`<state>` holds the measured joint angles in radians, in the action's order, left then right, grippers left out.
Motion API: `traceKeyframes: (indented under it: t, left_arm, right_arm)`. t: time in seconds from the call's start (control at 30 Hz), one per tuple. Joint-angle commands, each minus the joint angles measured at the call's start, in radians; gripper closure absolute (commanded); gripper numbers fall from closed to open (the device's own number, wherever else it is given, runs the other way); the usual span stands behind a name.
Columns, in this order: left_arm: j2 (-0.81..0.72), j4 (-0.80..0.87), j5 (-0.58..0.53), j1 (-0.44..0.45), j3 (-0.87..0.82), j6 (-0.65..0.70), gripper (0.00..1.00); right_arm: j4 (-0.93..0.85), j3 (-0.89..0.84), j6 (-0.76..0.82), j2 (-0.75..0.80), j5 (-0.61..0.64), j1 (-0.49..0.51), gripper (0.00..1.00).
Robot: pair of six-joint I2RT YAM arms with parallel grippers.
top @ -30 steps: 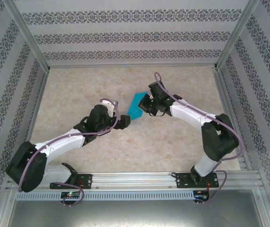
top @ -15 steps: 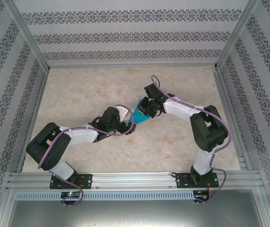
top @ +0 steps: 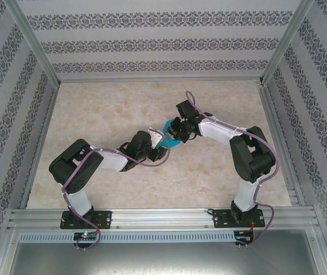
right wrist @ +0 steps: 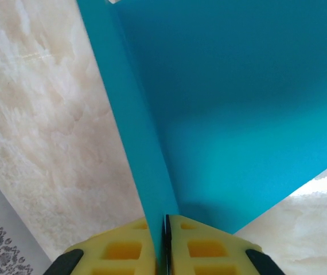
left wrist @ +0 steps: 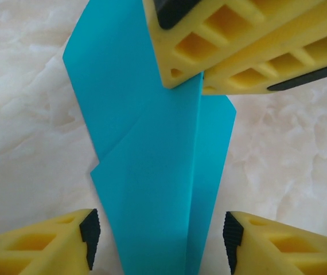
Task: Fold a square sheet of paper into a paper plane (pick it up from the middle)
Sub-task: Fourth fold the wing at the center of the table.
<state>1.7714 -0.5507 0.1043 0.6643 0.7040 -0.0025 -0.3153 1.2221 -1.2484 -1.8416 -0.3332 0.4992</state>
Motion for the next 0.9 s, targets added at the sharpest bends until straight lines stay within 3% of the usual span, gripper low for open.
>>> traceKeyframes:
  t: [0.0, 0.1, 0.37, 0.6, 0.87]
  left_arm:
    - [0.011, -0.082, -0.016, 0.014, 0.015, 0.029, 0.45]
    - [0.019, -0.084, -0.023, 0.014, 0.016, 0.038, 0.54]
    - [0.035, -0.102, -0.020, 0.014, 0.014, 0.057, 0.66]
    - [0.041, -0.104, 0.010, 0.014, 0.015, 0.055, 0.61]
    - [0.068, -0.100, 0.022, 0.014, 0.042, 0.036, 0.59]
  right_arm:
    - [-0.020, 0.025, -0.016, -0.018, -0.031, -0.011, 0.86]
    - [-0.022, 0.027, -0.015, -0.019, -0.039, -0.010, 0.80]
    - [-0.034, 0.036, 0.005, -0.026, -0.060, -0.020, 0.79]
    - [-0.056, 0.036, 0.026, -0.018, -0.057, -0.031, 0.91]
    - [-0.040, 0.036, 0.013, -0.022, -0.078, -0.028, 0.91]
